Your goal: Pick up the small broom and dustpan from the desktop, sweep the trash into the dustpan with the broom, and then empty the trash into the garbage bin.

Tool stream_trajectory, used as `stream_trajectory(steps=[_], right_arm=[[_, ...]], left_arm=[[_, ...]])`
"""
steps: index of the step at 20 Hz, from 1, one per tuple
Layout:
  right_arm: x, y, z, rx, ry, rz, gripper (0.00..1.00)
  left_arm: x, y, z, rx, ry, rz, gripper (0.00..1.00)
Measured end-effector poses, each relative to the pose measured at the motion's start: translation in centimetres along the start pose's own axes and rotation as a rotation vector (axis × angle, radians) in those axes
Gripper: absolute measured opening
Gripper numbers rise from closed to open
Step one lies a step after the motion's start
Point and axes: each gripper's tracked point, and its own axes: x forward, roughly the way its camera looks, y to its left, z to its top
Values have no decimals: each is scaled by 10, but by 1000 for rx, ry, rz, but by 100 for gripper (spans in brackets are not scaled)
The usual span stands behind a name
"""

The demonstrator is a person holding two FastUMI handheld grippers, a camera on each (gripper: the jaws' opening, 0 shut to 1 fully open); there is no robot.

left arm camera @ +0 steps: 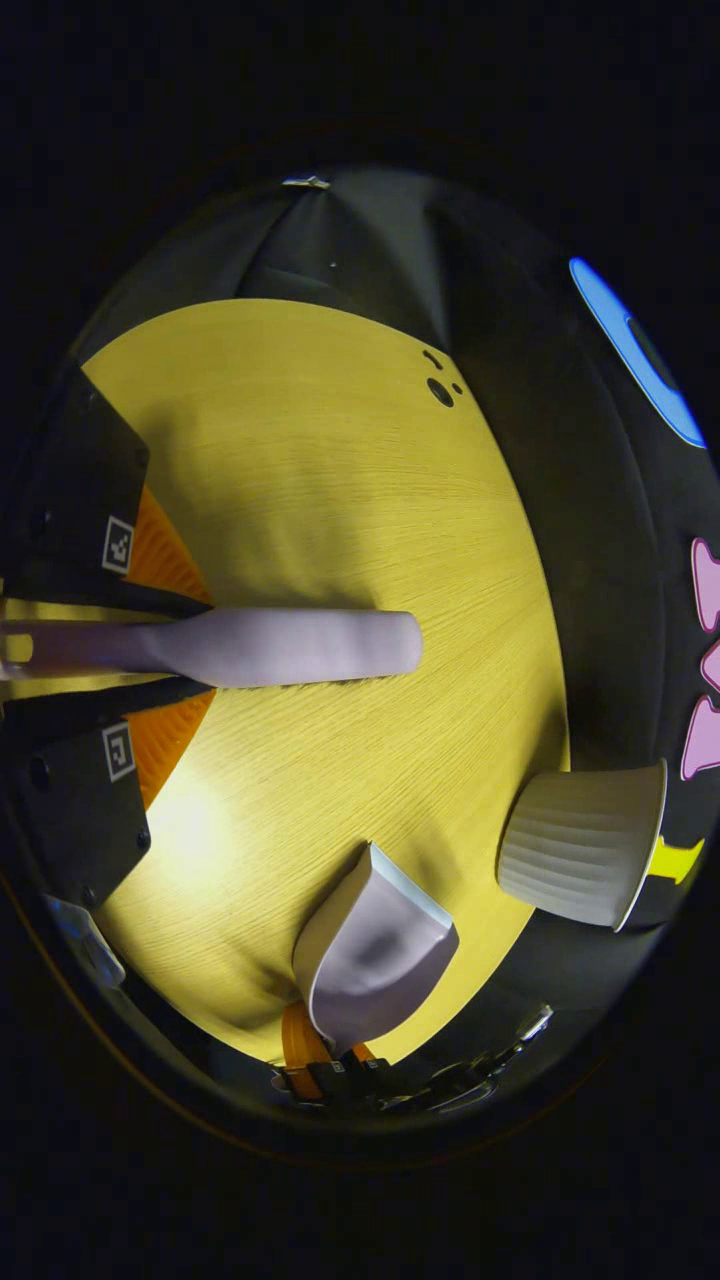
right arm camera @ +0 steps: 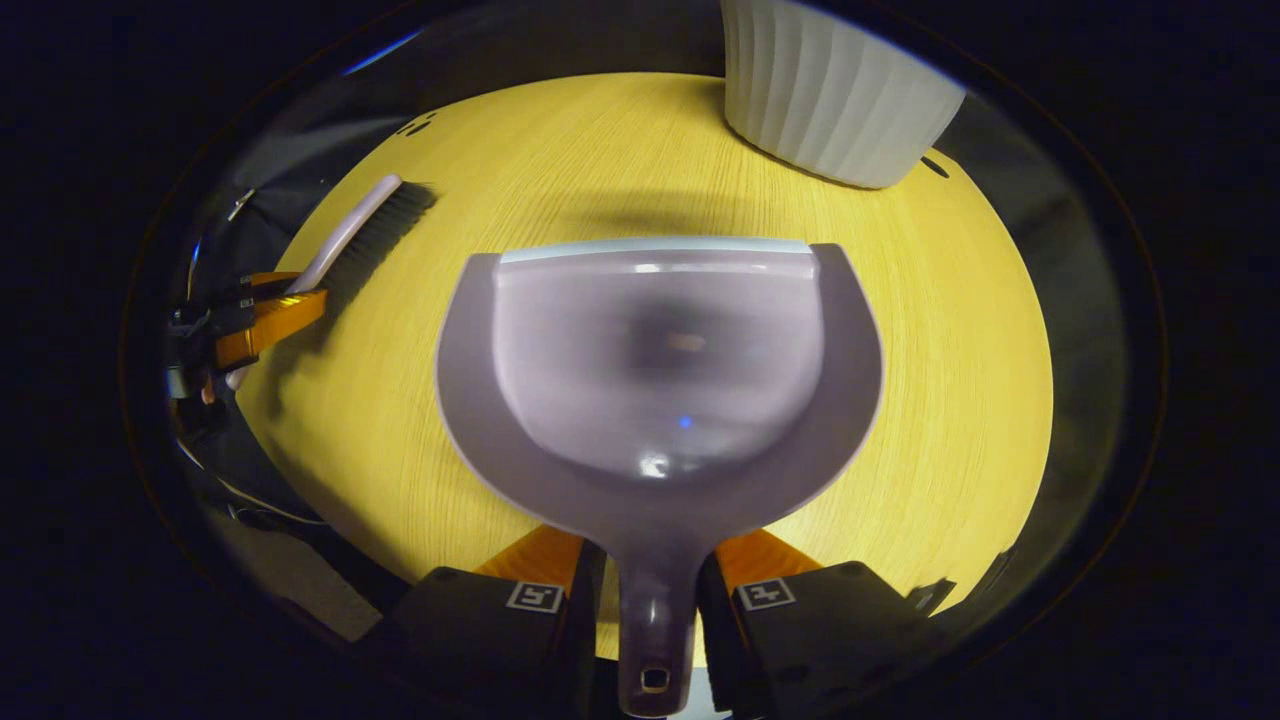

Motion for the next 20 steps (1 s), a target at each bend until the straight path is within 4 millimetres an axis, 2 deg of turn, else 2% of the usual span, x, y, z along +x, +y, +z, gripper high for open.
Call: stream_trajectory(steps=[2, 7, 11, 14, 17, 20], right_arm=[[-8, 0, 0, 8, -14, 9, 48], [-46, -1, 6, 41, -80, 36, 48], [-90, 2, 19, 66, -169, 51, 47], [-133, 6, 48, 52, -323, 33, 47], [-189, 4, 96, 14, -556, -26, 47], [-247, 9, 134, -32, -784, -83, 47]], left_arm=[[-10, 2, -1, 5, -13, 5, 39], [-33, 5, 7, 36, -54, 12, 39], [-53, 4, 22, 22, -100, 20, 38], [-78, 3, 55, -11, -216, 29, 38], [-107, -4, 111, -32, -438, 13, 38], [-151, -25, 160, -60, -623, -54, 38]])
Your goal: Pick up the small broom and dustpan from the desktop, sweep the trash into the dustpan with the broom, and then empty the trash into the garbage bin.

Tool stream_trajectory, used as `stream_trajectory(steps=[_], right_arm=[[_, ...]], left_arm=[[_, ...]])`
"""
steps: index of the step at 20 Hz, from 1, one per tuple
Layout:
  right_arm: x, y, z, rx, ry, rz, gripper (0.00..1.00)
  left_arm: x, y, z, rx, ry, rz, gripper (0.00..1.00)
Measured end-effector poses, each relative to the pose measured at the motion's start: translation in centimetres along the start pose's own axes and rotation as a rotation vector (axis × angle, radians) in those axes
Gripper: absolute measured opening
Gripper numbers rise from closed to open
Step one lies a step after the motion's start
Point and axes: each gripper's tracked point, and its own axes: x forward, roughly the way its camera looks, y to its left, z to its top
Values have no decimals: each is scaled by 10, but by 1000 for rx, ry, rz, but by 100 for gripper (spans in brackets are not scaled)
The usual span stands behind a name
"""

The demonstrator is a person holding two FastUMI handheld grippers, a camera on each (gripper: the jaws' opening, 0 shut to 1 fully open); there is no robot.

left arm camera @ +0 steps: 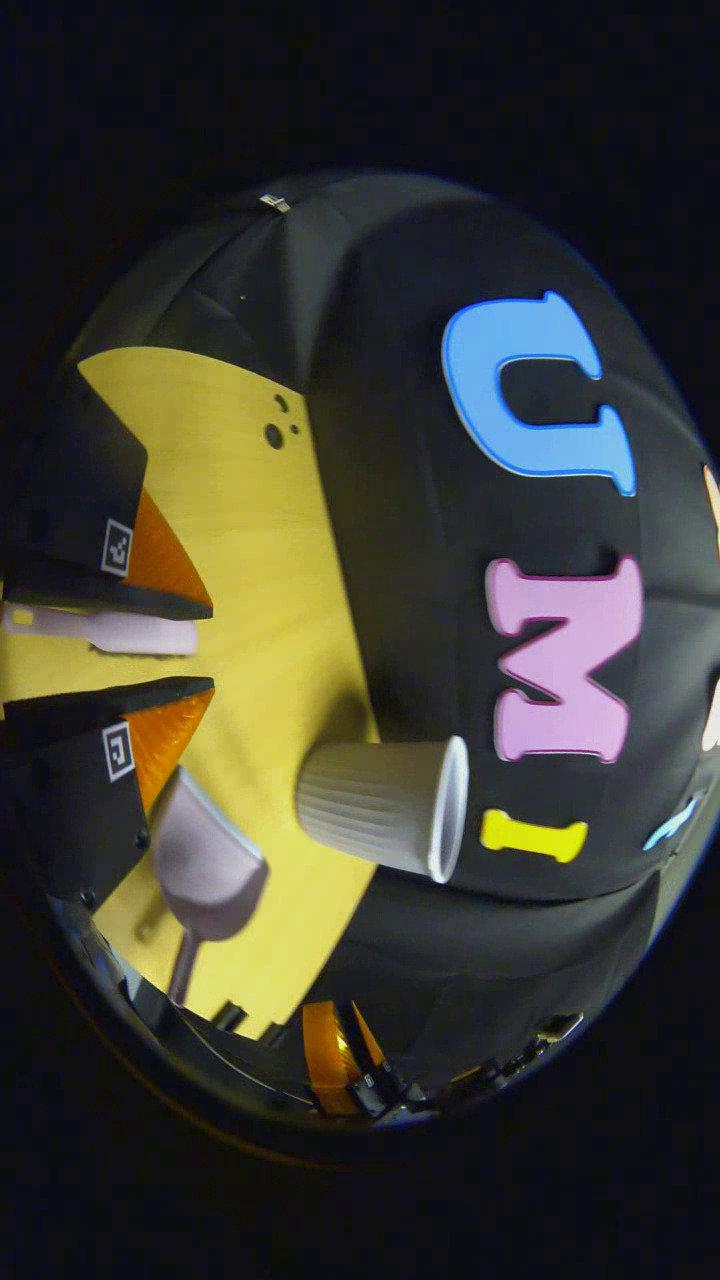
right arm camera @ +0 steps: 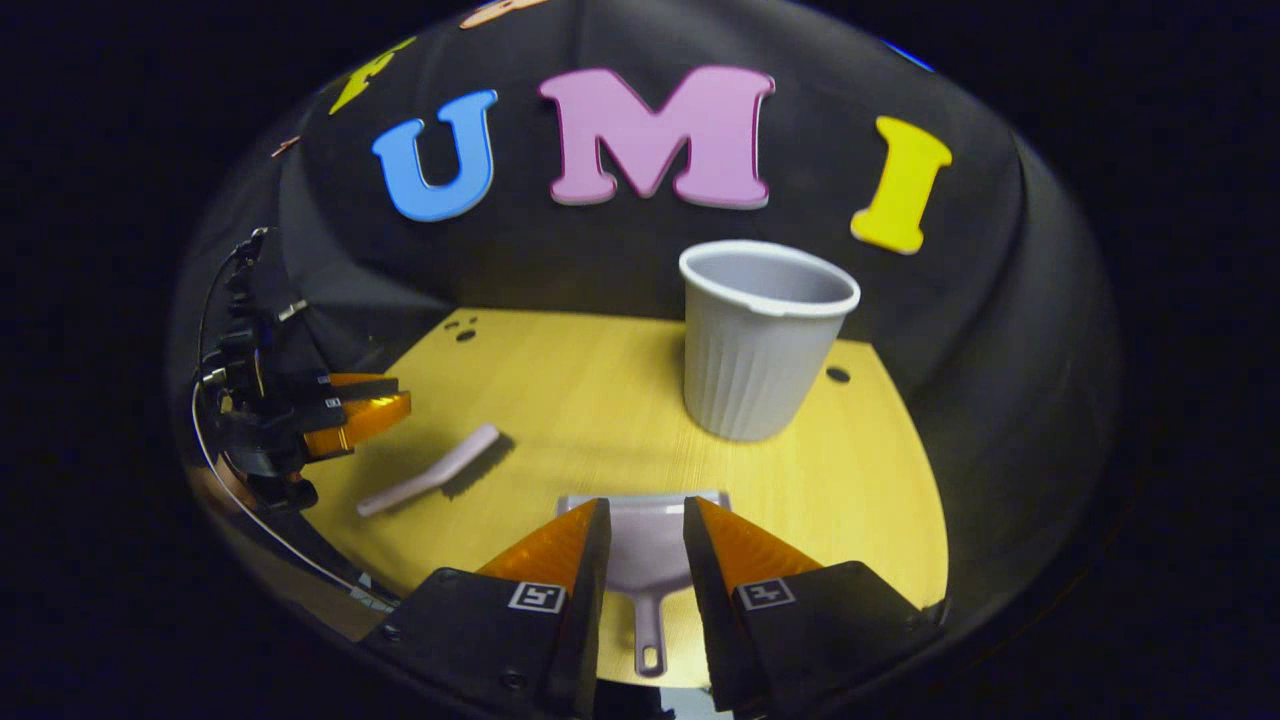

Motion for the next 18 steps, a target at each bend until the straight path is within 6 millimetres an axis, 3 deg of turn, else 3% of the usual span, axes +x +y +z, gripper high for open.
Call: stream_trajectory(steps=[4, 7, 11, 18], right_arm=[[-17, 0, 51, -12, -178, -57, 46], [-27, 1, 78, 23, -227, -102, 44], [-28, 4, 72, 22, -226, -141, 43], [-13, 19, 68, -19, -222, -35, 44]], left_arm=[[-6, -28, 62, -13, -113, -101, 39], [-2, -44, 75, 14, -147, -150, 39], [2, -73, 79, 51, -127, -253, 39], [-5, -64, 90, 31, -175, -150, 39]])
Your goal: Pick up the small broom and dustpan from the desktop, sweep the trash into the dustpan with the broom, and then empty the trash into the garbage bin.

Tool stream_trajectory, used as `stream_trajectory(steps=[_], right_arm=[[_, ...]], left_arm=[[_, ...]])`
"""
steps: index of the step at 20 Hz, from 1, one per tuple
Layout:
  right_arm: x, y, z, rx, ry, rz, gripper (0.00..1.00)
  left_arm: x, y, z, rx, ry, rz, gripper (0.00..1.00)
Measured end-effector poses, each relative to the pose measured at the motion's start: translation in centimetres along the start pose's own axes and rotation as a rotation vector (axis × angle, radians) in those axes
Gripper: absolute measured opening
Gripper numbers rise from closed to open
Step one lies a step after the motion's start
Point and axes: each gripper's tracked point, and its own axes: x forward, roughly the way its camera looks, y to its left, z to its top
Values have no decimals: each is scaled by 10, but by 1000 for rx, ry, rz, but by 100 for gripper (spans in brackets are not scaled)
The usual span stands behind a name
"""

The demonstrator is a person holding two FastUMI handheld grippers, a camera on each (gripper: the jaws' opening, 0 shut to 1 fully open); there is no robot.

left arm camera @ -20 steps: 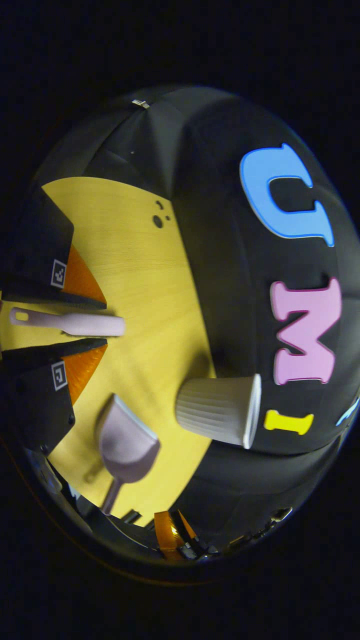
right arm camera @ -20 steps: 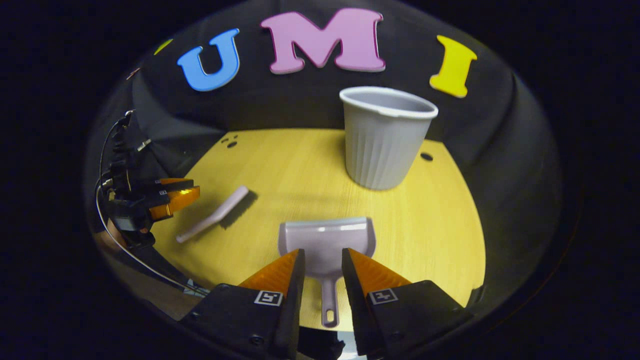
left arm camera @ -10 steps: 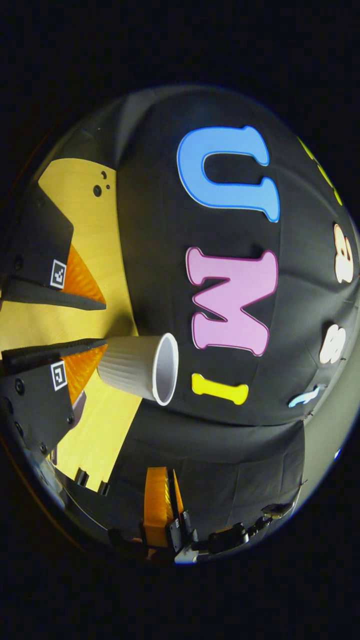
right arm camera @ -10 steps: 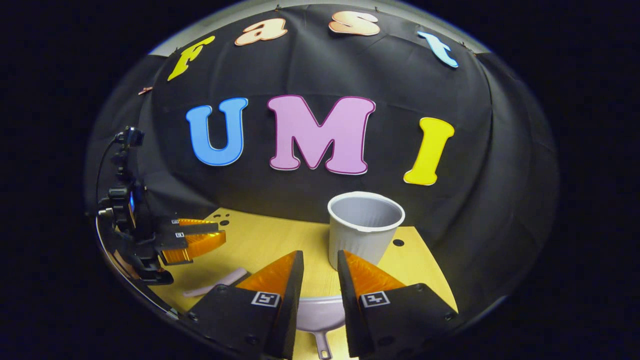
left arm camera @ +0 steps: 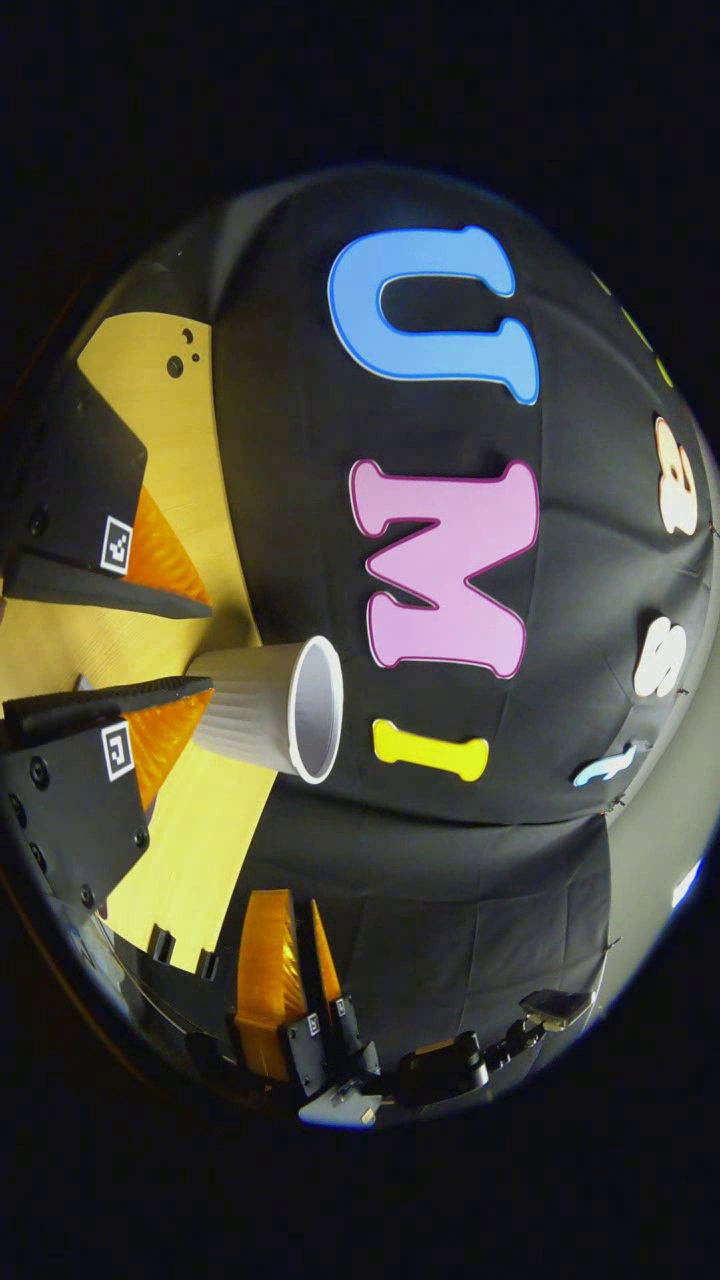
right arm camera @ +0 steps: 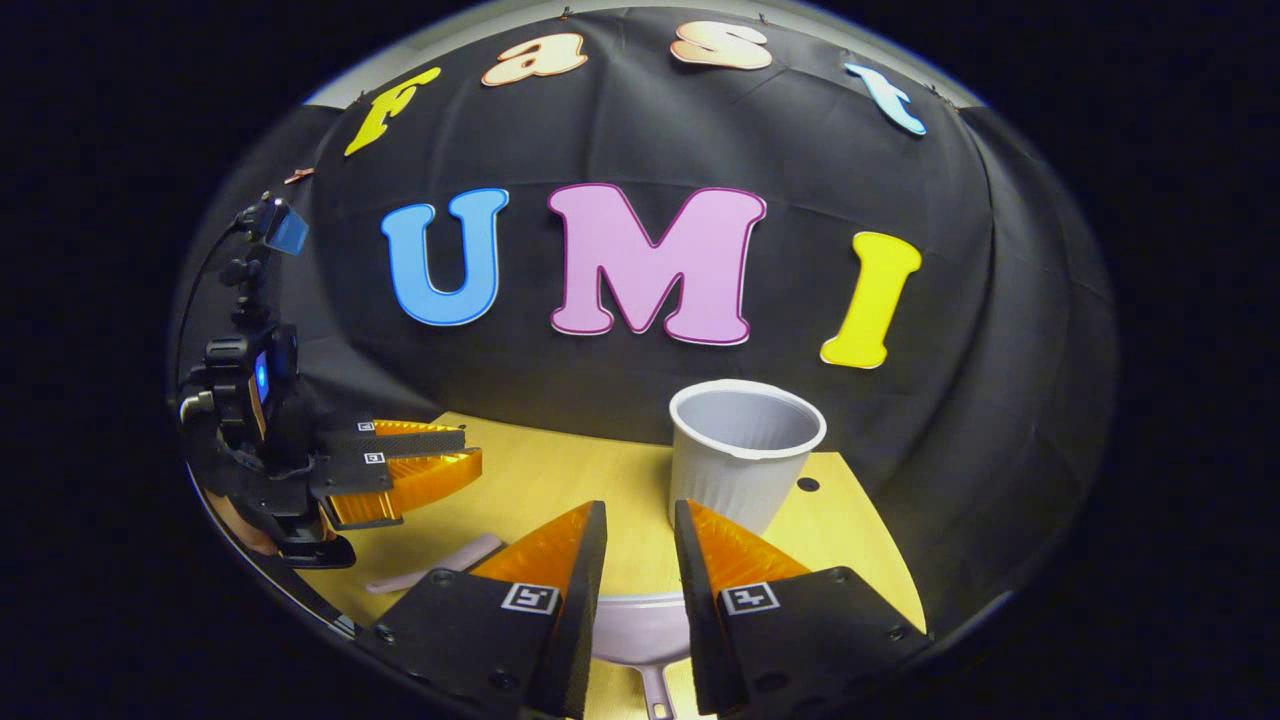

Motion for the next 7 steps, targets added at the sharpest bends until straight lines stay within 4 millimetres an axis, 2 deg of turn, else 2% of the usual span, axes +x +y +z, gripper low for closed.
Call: stream_trajectory(steps=[4, 7], right_arm=[[1, 1, 0, -22, -4, 92, 44], [-2, -8, -4, -12, -15, 147, 44]], left_arm=[[-11, 6, 1, -21, -2, 105, 39], [-21, 10, 2, -28, 3, 183, 39]])
